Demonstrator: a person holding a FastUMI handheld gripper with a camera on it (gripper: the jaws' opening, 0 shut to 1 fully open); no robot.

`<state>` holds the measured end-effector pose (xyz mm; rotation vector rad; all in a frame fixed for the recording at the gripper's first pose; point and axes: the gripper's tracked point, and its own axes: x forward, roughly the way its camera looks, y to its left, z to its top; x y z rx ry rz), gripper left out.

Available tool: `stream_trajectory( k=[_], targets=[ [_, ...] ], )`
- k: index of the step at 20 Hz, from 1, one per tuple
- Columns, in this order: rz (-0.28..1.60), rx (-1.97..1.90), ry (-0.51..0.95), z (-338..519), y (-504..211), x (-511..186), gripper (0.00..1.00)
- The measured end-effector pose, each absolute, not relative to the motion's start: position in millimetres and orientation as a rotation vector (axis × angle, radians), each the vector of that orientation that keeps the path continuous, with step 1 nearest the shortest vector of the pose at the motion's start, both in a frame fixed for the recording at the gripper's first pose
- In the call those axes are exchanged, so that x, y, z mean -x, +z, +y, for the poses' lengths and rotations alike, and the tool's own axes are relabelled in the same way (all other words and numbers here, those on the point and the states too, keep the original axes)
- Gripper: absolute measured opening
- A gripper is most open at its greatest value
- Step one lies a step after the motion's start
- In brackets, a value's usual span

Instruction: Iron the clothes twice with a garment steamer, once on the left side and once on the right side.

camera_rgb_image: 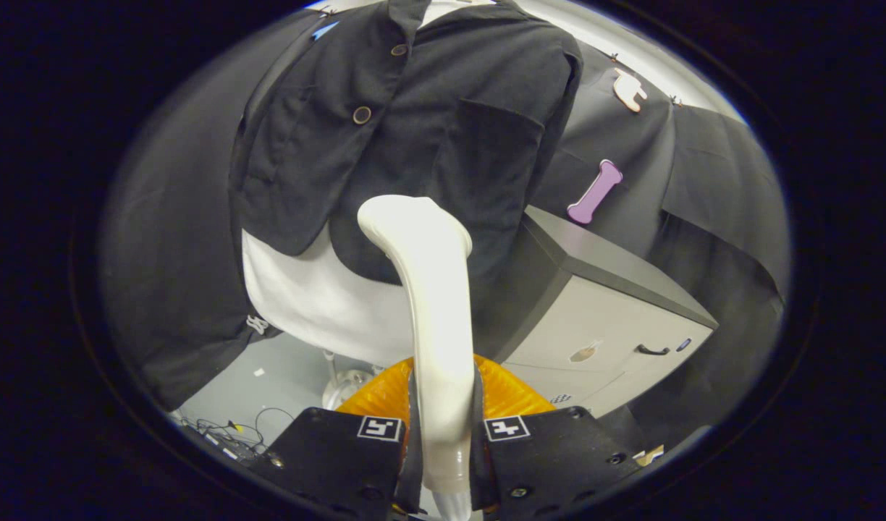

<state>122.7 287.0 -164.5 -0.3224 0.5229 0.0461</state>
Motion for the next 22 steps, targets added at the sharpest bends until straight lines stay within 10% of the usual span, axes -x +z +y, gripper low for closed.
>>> stream_trajectory(
  k=[22],
  targets=[
    [-0.011, 0.165, 0.176, 484, 117, -155, 0.29]
  ],
)
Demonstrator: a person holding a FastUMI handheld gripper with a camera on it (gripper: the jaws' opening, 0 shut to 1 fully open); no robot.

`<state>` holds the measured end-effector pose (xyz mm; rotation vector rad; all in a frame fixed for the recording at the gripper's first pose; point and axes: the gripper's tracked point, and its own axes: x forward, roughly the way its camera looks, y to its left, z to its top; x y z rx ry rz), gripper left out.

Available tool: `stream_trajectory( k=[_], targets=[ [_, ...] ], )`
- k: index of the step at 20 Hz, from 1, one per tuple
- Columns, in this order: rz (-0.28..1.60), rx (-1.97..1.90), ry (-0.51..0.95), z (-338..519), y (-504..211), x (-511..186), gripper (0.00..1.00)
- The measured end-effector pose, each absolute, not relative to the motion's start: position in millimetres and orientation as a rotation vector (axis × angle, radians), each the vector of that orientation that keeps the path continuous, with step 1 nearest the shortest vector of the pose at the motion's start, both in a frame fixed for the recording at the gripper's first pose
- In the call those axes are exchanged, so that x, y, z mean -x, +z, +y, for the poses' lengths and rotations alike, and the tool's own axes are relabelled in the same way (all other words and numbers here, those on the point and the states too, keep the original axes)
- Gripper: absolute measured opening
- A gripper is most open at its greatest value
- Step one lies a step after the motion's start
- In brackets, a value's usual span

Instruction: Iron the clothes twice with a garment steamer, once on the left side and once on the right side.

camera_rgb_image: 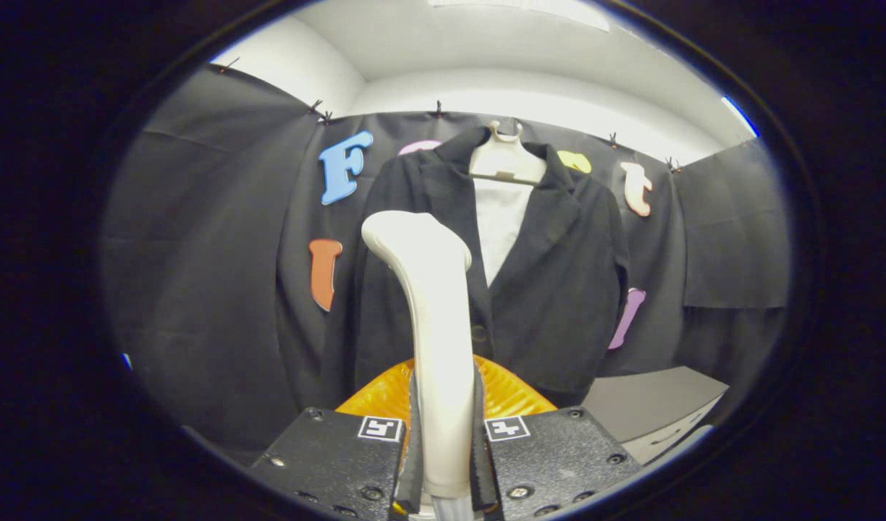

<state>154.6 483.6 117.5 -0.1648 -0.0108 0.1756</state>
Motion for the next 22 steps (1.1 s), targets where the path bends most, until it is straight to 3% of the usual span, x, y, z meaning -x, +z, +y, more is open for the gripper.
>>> stream_trajectory(
  k=[9, 22],
  targets=[
    [-0.151, 0.24, 0.032, 510, 158, -205, 0.29],
    [-0.072, 0.386, -0.008, 511, 71, -207, 0.29]
  ],
)
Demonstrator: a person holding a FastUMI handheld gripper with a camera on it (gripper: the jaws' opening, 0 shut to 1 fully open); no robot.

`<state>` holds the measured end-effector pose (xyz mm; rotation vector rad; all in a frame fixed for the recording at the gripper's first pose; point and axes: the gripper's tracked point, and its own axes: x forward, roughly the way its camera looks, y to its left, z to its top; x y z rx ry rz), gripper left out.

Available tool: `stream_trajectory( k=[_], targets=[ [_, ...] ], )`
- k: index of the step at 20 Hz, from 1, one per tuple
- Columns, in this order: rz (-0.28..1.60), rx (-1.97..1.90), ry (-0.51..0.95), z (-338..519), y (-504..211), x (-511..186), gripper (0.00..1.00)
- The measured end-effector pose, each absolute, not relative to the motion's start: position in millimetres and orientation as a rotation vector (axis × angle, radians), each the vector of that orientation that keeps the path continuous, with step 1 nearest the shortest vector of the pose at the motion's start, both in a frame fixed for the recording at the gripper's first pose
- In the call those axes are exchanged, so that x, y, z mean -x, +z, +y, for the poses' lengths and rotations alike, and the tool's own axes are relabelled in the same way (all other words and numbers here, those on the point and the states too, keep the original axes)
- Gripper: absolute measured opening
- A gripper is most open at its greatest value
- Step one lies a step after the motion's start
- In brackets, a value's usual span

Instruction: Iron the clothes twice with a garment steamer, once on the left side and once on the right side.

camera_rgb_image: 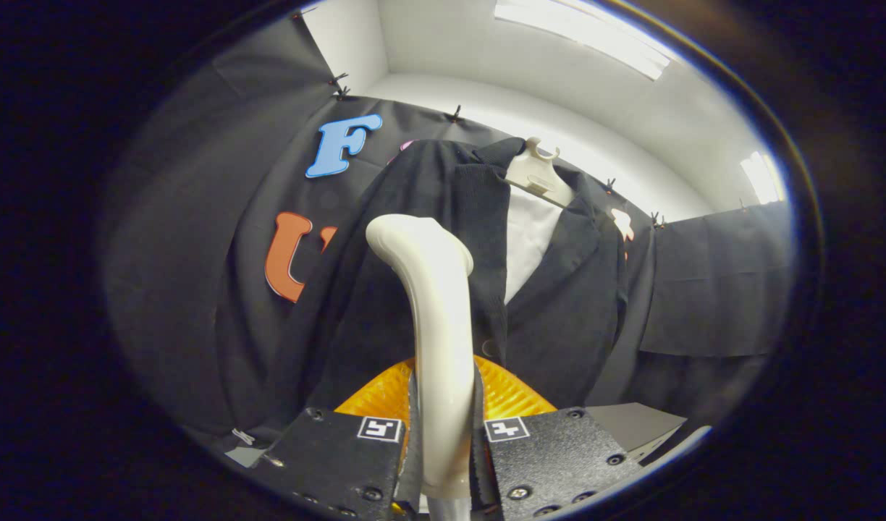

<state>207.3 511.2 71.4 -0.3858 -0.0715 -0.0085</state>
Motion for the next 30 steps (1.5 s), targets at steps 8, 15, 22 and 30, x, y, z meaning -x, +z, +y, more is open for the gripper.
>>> stream_trajectory(
  k=[8, 15, 22, 30],
  targets=[
    [0.012, 0.402, 0.008, 500, 25, -195, 0.29],
    [0.091, 0.414, 0.026, 488, -17, -184, 0.29],
    [0.149, 0.43, 0.021, 474, -50, -174, 0.28],
    [0.217, 0.48, 0.026, 464, -99, -158, 0.28]
  ],
)
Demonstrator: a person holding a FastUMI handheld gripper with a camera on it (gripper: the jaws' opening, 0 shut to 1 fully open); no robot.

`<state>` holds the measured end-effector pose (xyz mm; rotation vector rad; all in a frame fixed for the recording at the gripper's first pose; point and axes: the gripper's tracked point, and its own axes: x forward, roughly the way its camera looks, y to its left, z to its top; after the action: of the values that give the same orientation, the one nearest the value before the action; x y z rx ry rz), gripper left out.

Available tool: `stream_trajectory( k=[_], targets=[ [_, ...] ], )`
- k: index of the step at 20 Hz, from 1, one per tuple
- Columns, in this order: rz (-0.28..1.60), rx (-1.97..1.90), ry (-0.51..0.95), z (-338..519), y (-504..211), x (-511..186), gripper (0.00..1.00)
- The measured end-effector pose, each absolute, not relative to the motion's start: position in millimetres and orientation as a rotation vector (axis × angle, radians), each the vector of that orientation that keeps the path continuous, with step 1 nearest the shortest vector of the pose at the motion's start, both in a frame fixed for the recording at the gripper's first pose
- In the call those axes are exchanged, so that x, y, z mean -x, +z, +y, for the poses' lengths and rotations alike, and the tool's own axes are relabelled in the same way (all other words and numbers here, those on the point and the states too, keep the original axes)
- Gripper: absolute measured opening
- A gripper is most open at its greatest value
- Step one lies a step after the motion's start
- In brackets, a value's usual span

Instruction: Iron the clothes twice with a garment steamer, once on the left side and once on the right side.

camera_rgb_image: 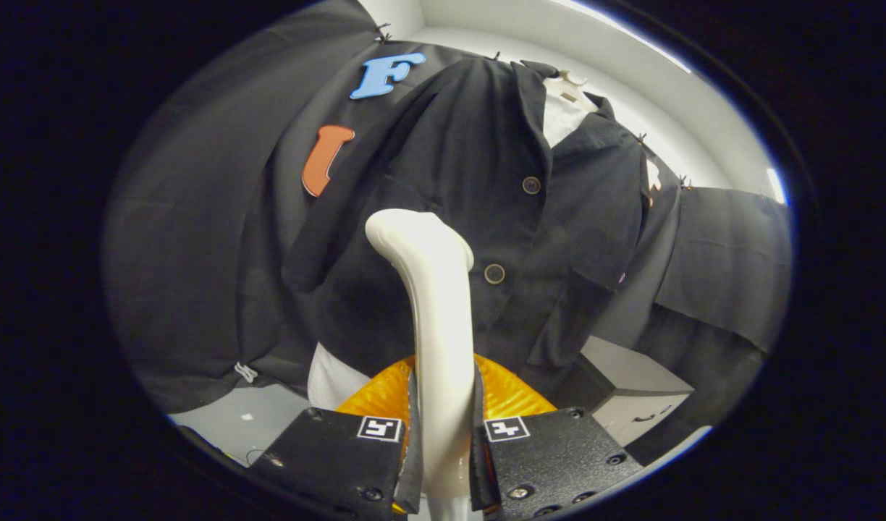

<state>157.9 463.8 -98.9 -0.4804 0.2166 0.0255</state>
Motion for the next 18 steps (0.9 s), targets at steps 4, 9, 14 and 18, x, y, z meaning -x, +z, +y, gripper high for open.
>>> stream_trajectory(
  k=[4, 9, 14, 18],
  targets=[
    [0.254, 0.503, 0.036, 459, -120, -151, 0.28],
    [0.304, 0.515, 0.057, 455, -142, -143, 0.29],
    [0.364, 0.516, 0.085, 449, -163, -137, 0.29],
    [0.401, 0.484, 0.126, 445, -176, -123, 0.29]
  ],
)
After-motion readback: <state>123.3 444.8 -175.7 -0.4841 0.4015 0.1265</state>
